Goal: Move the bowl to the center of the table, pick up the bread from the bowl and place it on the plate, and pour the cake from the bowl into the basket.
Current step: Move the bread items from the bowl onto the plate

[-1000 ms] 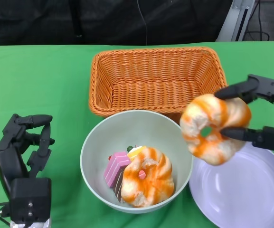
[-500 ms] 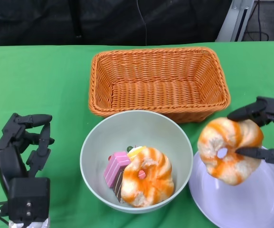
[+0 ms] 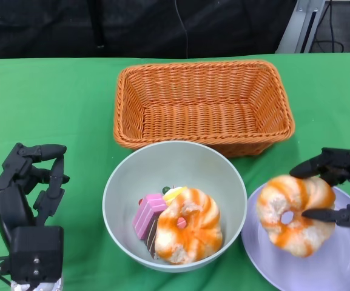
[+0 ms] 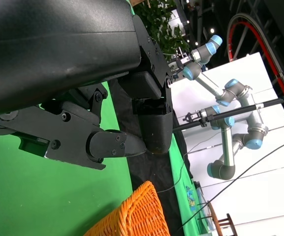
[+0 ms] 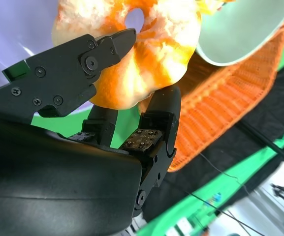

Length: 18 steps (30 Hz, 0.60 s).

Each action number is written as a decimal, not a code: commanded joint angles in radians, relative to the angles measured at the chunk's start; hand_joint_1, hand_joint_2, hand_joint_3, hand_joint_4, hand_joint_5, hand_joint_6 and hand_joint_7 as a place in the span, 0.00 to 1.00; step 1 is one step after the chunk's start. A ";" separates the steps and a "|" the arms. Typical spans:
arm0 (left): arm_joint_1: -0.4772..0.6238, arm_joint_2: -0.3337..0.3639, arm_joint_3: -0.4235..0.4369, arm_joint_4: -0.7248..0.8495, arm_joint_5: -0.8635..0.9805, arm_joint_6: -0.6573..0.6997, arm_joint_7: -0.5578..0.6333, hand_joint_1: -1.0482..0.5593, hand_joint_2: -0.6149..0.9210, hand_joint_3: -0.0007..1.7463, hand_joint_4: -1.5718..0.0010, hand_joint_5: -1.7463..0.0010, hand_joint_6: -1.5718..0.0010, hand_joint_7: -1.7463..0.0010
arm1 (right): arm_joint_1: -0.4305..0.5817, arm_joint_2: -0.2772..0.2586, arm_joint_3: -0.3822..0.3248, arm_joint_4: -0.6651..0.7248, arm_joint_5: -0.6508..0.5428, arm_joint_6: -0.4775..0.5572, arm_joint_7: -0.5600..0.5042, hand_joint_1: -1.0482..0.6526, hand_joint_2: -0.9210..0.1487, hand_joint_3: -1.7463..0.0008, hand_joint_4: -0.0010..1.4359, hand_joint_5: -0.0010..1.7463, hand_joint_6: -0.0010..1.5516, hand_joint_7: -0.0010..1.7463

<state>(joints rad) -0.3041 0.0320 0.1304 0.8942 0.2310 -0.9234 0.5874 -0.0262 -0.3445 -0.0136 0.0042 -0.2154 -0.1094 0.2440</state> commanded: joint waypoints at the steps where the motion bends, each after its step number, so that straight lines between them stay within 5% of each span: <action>1: 0.009 0.011 0.009 -0.006 -0.006 -0.002 0.005 0.53 1.00 0.18 0.44 0.24 0.47 0.39 | -0.013 -0.021 0.006 0.046 -0.012 -0.002 -0.008 0.56 0.10 1.00 0.62 0.57 0.51 0.43; 18: 0.017 0.008 0.009 -0.023 0.000 0.008 -0.002 0.53 1.00 0.18 0.45 0.24 0.47 0.39 | -0.111 -0.058 0.088 0.249 -0.142 0.042 -0.023 0.51 0.07 1.00 0.60 0.57 0.50 0.40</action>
<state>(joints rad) -0.2990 0.0288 0.1343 0.8831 0.2334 -0.9180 0.5731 -0.1244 -0.3717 0.0714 0.2435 -0.3547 -0.0775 0.2169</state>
